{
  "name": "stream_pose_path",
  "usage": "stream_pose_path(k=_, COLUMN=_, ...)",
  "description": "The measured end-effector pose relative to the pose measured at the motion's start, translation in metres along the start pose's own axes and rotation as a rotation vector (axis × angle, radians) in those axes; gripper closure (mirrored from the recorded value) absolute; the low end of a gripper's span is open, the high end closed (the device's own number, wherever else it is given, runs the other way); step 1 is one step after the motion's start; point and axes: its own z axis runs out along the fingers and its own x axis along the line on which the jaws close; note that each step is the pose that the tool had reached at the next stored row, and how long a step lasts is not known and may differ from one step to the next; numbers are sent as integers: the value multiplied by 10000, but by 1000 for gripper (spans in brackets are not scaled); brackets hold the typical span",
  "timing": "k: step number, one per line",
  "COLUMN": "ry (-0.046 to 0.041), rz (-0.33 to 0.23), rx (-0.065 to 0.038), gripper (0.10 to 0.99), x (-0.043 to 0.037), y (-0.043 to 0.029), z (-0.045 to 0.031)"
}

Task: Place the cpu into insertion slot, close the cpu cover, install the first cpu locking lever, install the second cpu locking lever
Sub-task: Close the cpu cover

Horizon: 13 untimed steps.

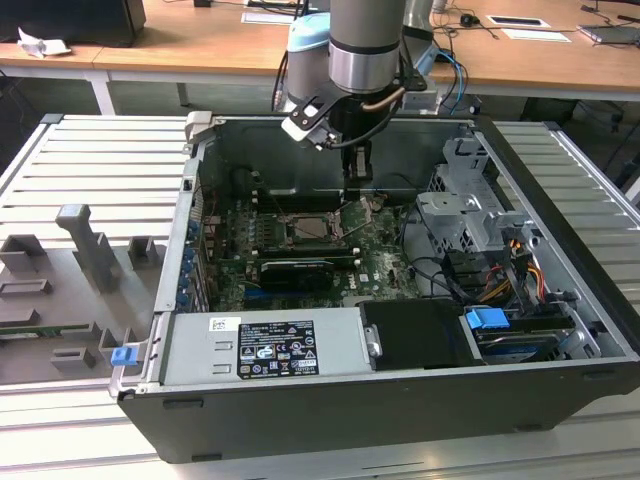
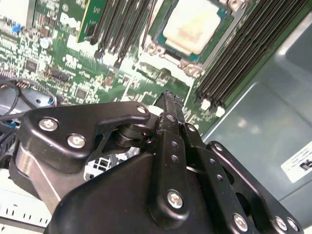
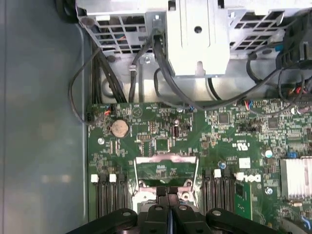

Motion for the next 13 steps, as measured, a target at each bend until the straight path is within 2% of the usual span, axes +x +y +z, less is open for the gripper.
stream_pose_path(k=8, ry=1, rz=0, rx=0, gripper=980, x=7, y=180, z=13)
stream_pose_path(k=13, ry=2, rz=-1, rx=-1, gripper=980, x=9, y=247, z=17)
